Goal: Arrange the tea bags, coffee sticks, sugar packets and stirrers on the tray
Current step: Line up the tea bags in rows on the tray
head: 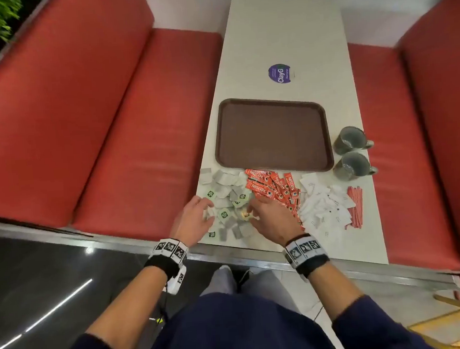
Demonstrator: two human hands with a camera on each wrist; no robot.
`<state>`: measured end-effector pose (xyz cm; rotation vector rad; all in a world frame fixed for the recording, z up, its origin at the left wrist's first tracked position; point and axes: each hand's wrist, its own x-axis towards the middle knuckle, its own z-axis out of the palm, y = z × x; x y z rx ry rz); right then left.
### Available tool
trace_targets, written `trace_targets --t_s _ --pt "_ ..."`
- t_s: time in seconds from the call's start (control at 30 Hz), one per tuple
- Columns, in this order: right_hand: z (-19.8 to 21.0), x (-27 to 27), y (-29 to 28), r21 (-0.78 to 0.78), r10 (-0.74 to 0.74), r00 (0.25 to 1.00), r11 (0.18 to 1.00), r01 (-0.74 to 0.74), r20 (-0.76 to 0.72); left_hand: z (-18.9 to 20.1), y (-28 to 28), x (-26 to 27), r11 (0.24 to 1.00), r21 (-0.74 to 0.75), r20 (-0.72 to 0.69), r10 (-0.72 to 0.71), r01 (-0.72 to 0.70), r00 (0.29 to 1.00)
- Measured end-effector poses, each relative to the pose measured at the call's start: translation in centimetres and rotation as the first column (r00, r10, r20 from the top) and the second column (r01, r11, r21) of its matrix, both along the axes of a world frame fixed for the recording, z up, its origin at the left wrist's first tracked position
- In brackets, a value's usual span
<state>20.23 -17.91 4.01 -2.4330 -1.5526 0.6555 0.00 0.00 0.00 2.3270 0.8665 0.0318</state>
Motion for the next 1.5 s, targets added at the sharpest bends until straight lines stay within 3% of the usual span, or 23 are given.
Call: trace_targets --t_s 0.1,0.27,0.53,0.77,0.83,0.93,1.07,1.23,1.37,1.5 --pt "-0.7 -1.2 2.1 0.047 0.047 0.997 0.998 -0.050 0.061 -0.4 -0.8 0.3 0.999 -0.030 -0.077 0.017 -0.019 0.997" --pt "-1.8 -4.8 4.9 0.011 0.086 0.994 0.996 -0.088 0.074 -1.3 -1.2 1.6 0.966 -0.163 -0.075 0.192 -0.202 0.979" --pt "-3.5 -6.6 6.3 0.030 -0.070 0.998 0.997 0.070 -0.001 -0.4 -0.6 3.3 0.911 -0.343 0.036 0.258 -0.230 0.966" --pt "-3.3 -4.7 6.6 0.109 -0.187 0.981 0.976 0.191 -0.041 1.6 -0.2 3.6 0.850 -0.507 0.232 0.292 -0.140 0.928" --pt "-3.4 -4.0 6.4 0.131 -0.225 0.973 0.964 0.230 -0.051 1.6 0.3 3.3 0.889 -0.433 0.270 0.287 -0.151 0.919" --pt "-2.6 -3.1 6.2 0.167 -0.284 0.956 0.941 0.293 -0.076 0.6 2.2 3.2 0.969 -0.179 0.311 0.222 -0.173 0.924" --pt "-2.1 -2.2 6.1 0.207 -0.331 0.936 0.913 0.350 -0.123 -0.6 5.7 4.1 0.996 0.001 0.172 0.086 -0.087 0.981" --pt "-1.3 -1.4 6.1 0.198 -0.360 0.924 0.904 0.380 -0.130 -1.7 9.1 5.7 0.998 0.023 0.012 -0.065 0.065 0.998" --pt "-0.7 -0.6 5.7 0.190 -0.384 0.911 0.893 0.408 -0.153 -2.2 9.9 6.3 0.988 0.112 0.021 -0.107 0.104 0.994" --pt "-0.8 0.4 5.5 0.201 -0.406 0.885 0.870 0.450 -0.228 -2.4 10.0 6.7 0.991 0.125 0.061 -0.059 0.051 0.996"
